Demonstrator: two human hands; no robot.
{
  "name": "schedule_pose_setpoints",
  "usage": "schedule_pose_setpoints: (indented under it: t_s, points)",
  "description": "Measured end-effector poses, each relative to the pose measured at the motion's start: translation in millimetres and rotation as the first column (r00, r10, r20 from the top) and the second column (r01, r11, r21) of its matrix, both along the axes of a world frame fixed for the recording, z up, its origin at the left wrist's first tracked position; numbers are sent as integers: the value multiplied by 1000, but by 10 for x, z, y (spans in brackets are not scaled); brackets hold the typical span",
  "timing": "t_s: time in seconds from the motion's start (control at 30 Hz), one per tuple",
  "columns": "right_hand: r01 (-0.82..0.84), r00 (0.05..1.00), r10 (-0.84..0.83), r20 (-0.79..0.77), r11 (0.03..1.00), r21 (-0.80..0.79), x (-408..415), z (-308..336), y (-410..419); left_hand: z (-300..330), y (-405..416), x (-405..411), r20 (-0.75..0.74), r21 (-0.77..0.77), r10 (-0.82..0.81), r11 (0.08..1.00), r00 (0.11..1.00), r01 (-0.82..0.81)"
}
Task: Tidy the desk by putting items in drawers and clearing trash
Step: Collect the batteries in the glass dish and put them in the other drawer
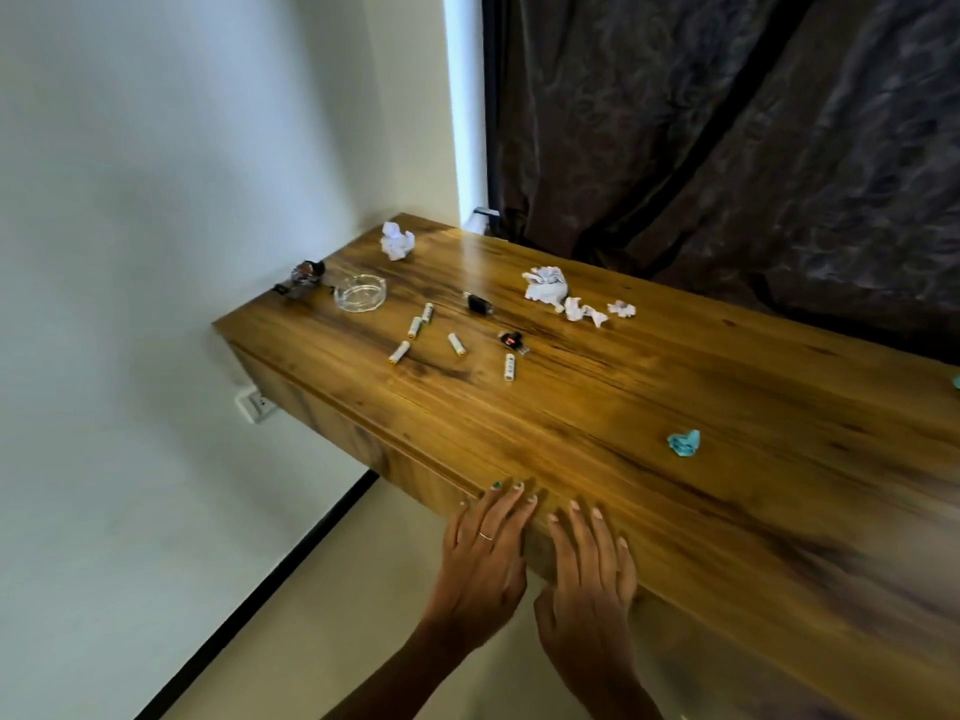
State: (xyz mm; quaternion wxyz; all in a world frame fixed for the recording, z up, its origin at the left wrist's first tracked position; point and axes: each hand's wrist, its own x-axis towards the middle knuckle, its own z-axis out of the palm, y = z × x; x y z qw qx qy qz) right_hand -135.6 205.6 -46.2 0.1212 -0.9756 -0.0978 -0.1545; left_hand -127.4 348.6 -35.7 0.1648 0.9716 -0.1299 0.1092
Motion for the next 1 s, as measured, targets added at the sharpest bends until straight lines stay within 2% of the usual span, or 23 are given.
schedule_pose_setpoints:
  t_s: [0.13, 0.3, 0.47, 0.77, 0.9, 1.0]
  points:
    - [-49, 998, 49, -33, 999, 3, 162, 90, 244, -7, 303, 169, -42, -49, 70, 996, 997, -72]
    - [-41, 999, 41, -22, 999, 27, 437, 136, 609, -28, 679, 504, -26, -101, 93, 990, 995, -95]
    - [83, 993, -77, -92, 994, 68, 778, 133, 1169, -160, 1235, 951, 4, -93, 37, 995, 999, -37]
    - [286, 954, -266, -137, 944, 166, 1199, 190, 2131, -262, 2271, 1607, 56, -216, -40, 975, 998, 51]
    - [376, 926, -347, -147, 876, 302, 1482, 377, 2116, -70, 2384, 1896, -9, -300, 37, 953, 999, -38]
    - [410, 911, -373, -172, 853, 324, 1816, 494, 1955, 95, 2340, 2213, -121, -318, 110, 937, 987, -143]
